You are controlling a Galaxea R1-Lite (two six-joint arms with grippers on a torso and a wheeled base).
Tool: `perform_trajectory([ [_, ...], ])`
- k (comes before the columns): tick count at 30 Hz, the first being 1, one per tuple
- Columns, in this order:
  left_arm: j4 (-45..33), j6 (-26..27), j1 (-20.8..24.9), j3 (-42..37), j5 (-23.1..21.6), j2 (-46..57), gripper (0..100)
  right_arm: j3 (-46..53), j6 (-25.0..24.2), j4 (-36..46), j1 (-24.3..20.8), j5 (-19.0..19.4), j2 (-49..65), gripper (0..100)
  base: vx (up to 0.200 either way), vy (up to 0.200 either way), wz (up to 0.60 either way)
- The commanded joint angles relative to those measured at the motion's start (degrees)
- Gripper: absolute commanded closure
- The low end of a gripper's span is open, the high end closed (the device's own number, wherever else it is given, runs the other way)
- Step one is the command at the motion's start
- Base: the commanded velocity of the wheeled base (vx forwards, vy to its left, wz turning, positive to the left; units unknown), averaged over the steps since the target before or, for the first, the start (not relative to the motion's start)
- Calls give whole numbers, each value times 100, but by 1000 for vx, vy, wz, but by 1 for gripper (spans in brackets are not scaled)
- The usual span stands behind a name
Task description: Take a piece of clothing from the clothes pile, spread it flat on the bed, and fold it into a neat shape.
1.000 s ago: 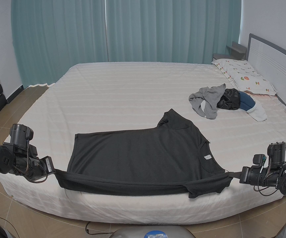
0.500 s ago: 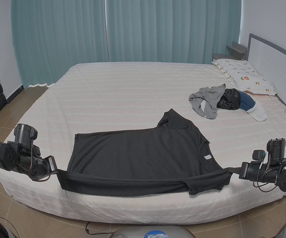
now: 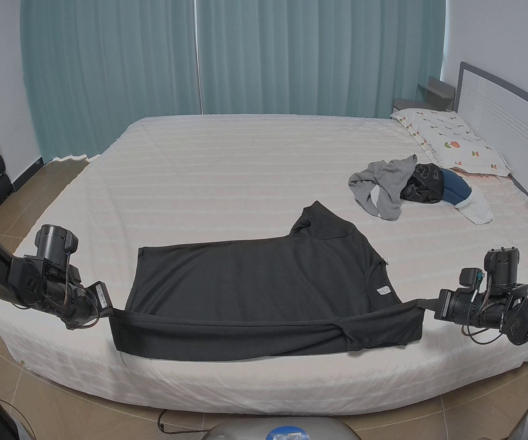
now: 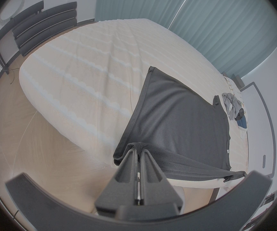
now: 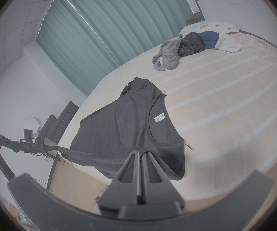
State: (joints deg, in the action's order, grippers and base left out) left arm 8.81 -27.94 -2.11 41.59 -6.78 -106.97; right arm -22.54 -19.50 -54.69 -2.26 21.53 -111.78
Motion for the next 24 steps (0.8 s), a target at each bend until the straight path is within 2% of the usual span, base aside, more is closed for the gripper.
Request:
perform_trajectory([
  [1,-11,-10,0,-2,1,-17,100,-57,-1,2,-38,0,-46,100,0,0,0],
  [11,-82,-1,-26,-81,10,432,100,48,-9,-7,-73,18,297,100,0,0,0],
  [16,-451,8,-26,-99,-8,739,100,224,-9,-7,-82,53,552,100,0,0,0],
  [24,-521,17,-18,-213,-25,792,100,540,-1,-24,-82,71,868,100,0,0,0],
])
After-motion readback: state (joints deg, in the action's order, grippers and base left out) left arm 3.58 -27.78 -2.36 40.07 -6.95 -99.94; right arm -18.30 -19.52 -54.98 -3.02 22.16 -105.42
